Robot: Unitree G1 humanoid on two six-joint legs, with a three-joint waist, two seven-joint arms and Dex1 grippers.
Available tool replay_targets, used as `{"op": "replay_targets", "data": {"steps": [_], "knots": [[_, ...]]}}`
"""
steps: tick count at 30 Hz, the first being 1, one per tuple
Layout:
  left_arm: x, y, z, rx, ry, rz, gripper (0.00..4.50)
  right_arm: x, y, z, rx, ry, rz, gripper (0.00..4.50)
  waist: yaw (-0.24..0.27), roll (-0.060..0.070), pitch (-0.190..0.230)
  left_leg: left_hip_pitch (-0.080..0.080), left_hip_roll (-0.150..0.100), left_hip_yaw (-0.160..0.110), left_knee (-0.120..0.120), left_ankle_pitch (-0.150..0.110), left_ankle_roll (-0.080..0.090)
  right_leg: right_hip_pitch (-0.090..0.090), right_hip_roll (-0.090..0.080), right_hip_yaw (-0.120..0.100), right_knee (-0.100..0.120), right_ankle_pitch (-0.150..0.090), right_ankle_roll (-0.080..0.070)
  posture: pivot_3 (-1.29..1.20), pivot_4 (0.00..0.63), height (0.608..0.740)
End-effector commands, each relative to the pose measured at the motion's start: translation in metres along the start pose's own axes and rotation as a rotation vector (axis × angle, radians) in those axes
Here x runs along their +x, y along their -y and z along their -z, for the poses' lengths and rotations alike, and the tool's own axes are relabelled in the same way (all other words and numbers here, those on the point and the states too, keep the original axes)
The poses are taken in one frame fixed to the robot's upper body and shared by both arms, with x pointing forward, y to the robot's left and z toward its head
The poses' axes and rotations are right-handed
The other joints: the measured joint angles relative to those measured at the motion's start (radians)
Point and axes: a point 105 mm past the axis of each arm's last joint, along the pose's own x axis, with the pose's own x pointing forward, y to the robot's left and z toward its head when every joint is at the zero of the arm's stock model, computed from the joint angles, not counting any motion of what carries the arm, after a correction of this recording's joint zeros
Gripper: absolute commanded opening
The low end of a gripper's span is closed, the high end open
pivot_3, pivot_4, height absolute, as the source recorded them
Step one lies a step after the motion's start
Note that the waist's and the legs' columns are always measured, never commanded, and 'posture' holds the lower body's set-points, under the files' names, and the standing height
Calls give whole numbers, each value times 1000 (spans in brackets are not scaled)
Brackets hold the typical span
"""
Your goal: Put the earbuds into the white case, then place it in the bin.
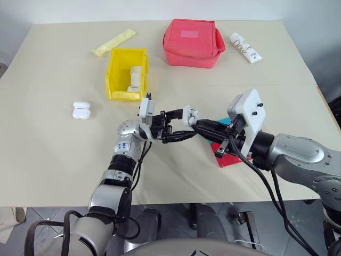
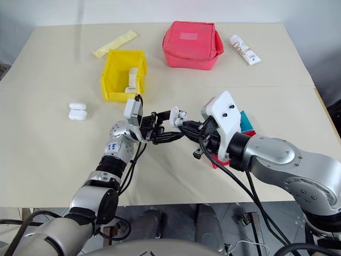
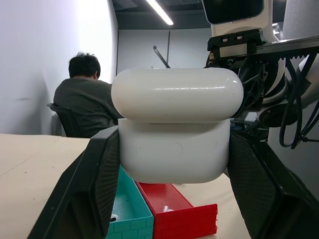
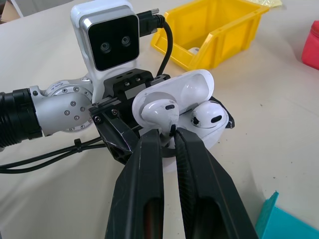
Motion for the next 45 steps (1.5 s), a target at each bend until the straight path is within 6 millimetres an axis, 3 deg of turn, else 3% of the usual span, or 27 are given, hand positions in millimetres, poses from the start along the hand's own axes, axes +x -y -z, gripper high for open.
{"op": "replay_targets", "data": {"steps": [1,24,45], "knots": [[17,3,-35,138,106,125,2789,5,-14,35,57,-149,-71,445,0,0,0,0,0,0,0,0,0,0,0,0,0,0,0,0,150,740],[12,-5,-37,148,90,84,2789,6,-15,40,9,-172,-59,445,0,0,0,0,0,0,0,0,0,0,0,0,0,0,0,0,150,740],[13,0,-32,146,83,109,2789,8,-11,37,-25,-174,-62,445,0,0,0,0,0,0,0,0,0,0,0,0,0,0,0,0,150,740]]}}
